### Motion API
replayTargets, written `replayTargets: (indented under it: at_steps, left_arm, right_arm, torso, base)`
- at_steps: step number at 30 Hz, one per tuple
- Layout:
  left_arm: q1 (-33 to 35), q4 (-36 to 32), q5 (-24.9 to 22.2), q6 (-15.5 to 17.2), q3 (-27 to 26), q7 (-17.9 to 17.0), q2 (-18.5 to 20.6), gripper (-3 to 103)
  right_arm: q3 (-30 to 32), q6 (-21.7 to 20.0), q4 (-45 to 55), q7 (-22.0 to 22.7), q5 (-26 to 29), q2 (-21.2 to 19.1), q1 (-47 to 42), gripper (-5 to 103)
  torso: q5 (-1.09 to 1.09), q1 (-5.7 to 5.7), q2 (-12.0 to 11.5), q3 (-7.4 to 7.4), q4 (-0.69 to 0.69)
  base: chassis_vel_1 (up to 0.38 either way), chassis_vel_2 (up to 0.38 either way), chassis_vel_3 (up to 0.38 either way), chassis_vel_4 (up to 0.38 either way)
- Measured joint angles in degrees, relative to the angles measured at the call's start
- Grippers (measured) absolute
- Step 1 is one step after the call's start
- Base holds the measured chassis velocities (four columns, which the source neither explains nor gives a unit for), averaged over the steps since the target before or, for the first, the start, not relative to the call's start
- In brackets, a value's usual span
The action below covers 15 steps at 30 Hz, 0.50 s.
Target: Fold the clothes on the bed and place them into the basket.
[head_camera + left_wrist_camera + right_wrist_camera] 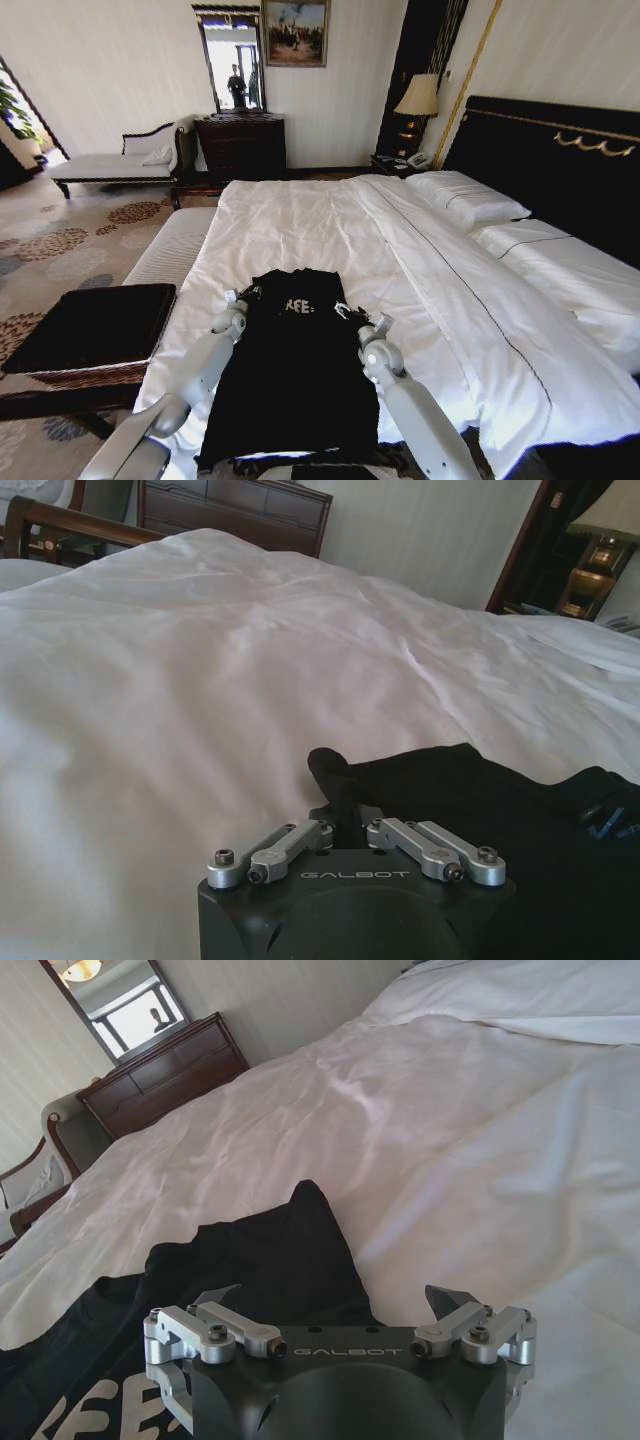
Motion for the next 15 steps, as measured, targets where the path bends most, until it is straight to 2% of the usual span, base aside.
replayTargets:
  at_steps: [1,3,4,12,15]
  left_arm:
    - [0.0,0.0,0.0,0.0,0.0,0.0,0.0,13]
    - [0.2,-0.4,-0.2,0.0,-0.1,0.0,0.4,3]
    - [0.3,-0.8,-0.5,0.0,-0.2,0.0,0.8,2]
    - [0.9,-1.2,-0.8,-0.3,-0.5,0.5,1.6,2]
    - [1.2,-1.4,-0.8,-0.5,-0.6,0.7,1.7,2]
  right_arm:
    - [0.0,0.0,0.0,0.0,0.0,0.0,0.0,100]
    - [-0.1,0.0,-0.2,0.0,0.0,0.0,0.2,100]
    - [-0.2,0.0,-0.4,0.0,0.1,0.0,0.6,100]
    - [-1.0,-0.3,-2.7,0.0,3.1,-0.8,4.4,100]
    - [-1.4,-1.9,-6.3,-0.8,7.4,-1.3,8.1,100]
  torso:
    - [0.0,0.0,0.0,0.0,0.0]
    - [0.0,0.0,0.0,0.0,0.0]
    - [0.0,0.0,0.0,0.0,0.0]
    - [0.0,0.0,0.0,0.0,0.0]
    - [0.0,0.0,0.0,0.0,0.0]
  base:
    - [0.0,0.0,0.0,0.0]
    - [0.0,0.0,0.0,0.0]
    - [0.0,0.0,0.0,0.0]
    - [0.0,0.0,0.0,0.0]
    - [0.0,0.0,0.0,0.0]
